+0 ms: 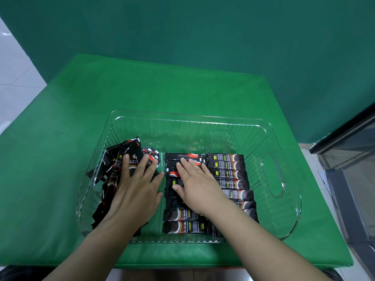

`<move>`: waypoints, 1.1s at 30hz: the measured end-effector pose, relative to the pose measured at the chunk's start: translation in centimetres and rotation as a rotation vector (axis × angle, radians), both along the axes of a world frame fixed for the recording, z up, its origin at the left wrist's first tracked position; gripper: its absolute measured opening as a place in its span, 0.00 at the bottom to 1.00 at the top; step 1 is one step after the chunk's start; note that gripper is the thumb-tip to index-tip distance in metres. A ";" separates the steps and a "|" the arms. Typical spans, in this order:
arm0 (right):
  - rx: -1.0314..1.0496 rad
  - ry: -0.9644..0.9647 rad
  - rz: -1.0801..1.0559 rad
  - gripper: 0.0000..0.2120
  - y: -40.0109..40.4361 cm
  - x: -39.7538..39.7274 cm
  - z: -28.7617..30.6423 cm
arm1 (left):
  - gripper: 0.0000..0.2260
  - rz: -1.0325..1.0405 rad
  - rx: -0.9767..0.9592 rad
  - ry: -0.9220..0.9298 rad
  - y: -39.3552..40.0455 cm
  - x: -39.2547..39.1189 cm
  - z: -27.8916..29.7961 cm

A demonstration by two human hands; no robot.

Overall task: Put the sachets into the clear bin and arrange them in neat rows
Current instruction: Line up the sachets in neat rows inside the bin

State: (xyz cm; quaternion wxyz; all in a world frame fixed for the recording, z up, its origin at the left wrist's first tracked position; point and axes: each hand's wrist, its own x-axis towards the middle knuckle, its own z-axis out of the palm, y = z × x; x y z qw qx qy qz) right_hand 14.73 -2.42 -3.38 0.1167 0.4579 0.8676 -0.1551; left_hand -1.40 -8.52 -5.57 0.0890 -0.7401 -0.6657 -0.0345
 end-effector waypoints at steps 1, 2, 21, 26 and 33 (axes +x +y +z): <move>-0.013 -0.015 -0.003 0.30 0.1 -0.2 0.0 | 0.24 -0.002 0.001 -0.001 0.0 0.0 0.0; -0.020 -0.031 -0.006 0.31 0.1 -0.2 -0.1 | 0.24 -0.003 0.002 0.000 0.0 0.0 0.0; 0.003 -0.085 -0.081 0.33 0.1 0.2 -0.3 | 0.24 -0.001 0.004 0.003 0.0 0.0 0.0; 0.004 -0.097 -0.061 0.33 0.0 -0.2 -0.6 | 0.24 0.002 -0.003 0.003 0.0 0.0 0.0; -0.004 -0.087 -0.062 0.33 -0.1 -0.2 -0.6 | 0.24 0.001 -0.001 0.005 0.1 0.0 0.0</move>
